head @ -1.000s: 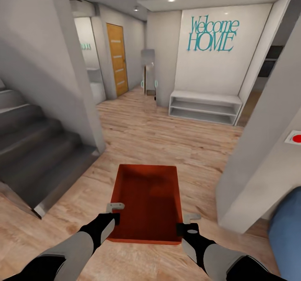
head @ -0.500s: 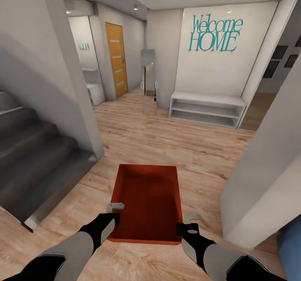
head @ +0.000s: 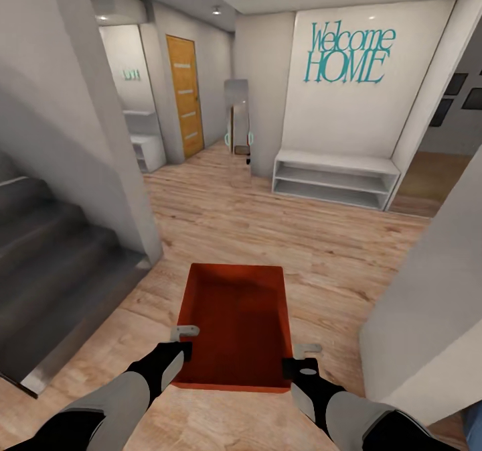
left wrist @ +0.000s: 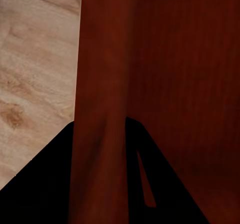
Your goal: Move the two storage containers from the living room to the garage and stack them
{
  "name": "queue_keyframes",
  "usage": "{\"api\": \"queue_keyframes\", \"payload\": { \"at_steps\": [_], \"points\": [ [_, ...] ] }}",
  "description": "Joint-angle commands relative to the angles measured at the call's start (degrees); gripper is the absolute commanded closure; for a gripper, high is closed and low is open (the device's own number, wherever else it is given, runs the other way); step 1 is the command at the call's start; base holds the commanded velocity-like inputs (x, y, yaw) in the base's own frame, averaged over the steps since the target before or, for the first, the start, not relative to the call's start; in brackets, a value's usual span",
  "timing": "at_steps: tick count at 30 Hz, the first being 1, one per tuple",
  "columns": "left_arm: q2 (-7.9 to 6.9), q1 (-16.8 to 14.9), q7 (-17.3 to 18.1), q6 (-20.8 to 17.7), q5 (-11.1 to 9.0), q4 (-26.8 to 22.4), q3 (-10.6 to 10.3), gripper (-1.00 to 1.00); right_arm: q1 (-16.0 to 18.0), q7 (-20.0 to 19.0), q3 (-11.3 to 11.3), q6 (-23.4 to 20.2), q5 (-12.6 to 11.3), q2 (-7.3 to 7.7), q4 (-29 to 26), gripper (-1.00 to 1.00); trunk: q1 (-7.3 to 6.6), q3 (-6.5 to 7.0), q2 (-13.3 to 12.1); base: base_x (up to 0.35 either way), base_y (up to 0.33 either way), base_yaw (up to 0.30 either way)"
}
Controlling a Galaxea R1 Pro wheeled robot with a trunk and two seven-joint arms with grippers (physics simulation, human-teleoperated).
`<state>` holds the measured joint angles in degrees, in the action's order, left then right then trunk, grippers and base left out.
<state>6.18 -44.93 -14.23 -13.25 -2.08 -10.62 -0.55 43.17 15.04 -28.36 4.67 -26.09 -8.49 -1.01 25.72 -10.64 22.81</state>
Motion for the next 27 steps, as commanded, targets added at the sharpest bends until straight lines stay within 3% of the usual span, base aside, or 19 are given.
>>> {"api": "queue_keyframes", "payload": {
  "at_steps": [1, 27],
  "points": [
    [-0.01, 0.02, -0.36, -0.39, -0.21, 0.07, -0.15, 1.00, 0.07, 0.16, 0.41, 0.61, 0.25, -0.03, -0.57, 1.00, 0.06, -0.11, 0.11, 0.323, 0.000, 0.000],
    [0.06, 0.02, -0.36, -0.46, -0.21, 0.07, -0.16, 1.00, 0.07, 0.16, 0.41, 0.61, 0.25, -0.03, -0.57, 1.00, 0.06, -0.11, 0.11, 0.323, 0.000, 0.000]
  ]
}}
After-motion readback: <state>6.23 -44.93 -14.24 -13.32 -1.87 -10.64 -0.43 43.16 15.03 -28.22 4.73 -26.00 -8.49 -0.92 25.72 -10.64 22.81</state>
